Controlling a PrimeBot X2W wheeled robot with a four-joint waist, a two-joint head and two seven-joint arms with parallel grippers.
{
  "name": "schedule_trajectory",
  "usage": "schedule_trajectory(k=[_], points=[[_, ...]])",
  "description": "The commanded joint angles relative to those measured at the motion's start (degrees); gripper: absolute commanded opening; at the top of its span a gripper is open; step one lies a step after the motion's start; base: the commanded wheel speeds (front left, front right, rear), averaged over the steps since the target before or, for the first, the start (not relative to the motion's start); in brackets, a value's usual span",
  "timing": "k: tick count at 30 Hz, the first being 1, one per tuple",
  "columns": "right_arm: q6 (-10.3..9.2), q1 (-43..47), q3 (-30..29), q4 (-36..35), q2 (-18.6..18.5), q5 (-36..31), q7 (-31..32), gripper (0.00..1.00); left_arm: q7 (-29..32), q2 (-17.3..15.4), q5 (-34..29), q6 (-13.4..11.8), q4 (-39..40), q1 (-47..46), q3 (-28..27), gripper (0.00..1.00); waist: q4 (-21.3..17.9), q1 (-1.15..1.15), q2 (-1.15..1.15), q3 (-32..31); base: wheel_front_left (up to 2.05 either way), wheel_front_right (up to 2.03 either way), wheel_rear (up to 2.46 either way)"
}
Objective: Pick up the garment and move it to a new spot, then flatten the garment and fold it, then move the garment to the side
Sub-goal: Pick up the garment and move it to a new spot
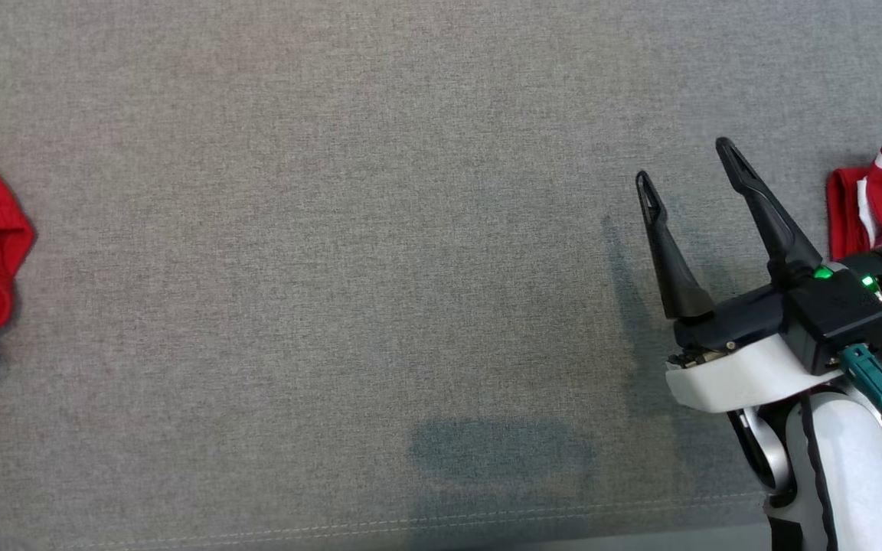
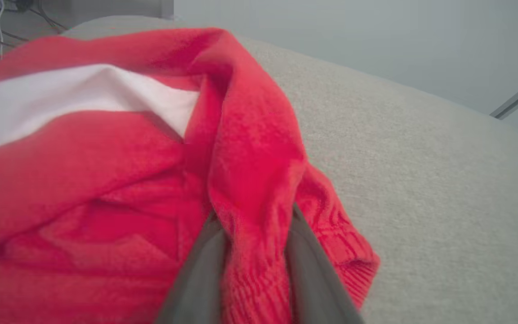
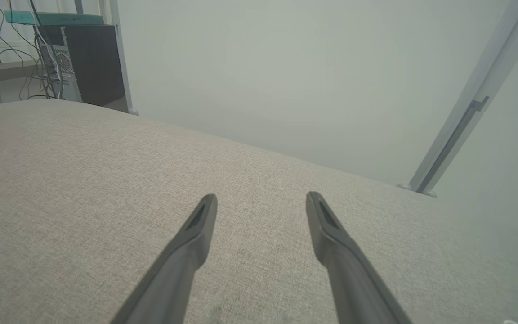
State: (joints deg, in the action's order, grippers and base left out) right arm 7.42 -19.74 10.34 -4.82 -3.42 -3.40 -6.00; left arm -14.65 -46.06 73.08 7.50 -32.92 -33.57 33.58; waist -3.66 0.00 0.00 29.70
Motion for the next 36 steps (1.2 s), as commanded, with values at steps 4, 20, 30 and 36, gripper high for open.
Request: schedule_trajectory(k=[4,20,30,36], points=[[0.07,1.9,-0.1,-1.2,0.5,1.6,-1.0,1.00,-0.3,-2.6,-7.2,0.0,4.5,-2.7,-7.7,0.00,-0.2,0.00,0.00,-1.5,0.00,0.00,0.00],[0.07,4.1,-1.2,5.9,0.5,8.0,-6.9,1.00,-0.3,5.2,-22.2,0.0,33.2,3.8,-10.6,0.00,-7.7,0.00,0.00,-7.8,0.00,0.00,0.00],[0.07,8.4,3.5,5.2,0.5,11.4,-8.7,1.00,0.4,6.0,-26.8,-0.3,33.1,6.9,-4.0,1.00,-18.5,0.00,0.00,-7.0,0.00,0.00,0.00],[0.07,10.3,4.8,3.8,0.5,12.5,-8.9,1.00,0.4,4.9,-28.4,-0.9,31.4,7.5,-4.0,1.00,-20.8,0.00,0.00,-6.3,0.00,0.00,0.00]])
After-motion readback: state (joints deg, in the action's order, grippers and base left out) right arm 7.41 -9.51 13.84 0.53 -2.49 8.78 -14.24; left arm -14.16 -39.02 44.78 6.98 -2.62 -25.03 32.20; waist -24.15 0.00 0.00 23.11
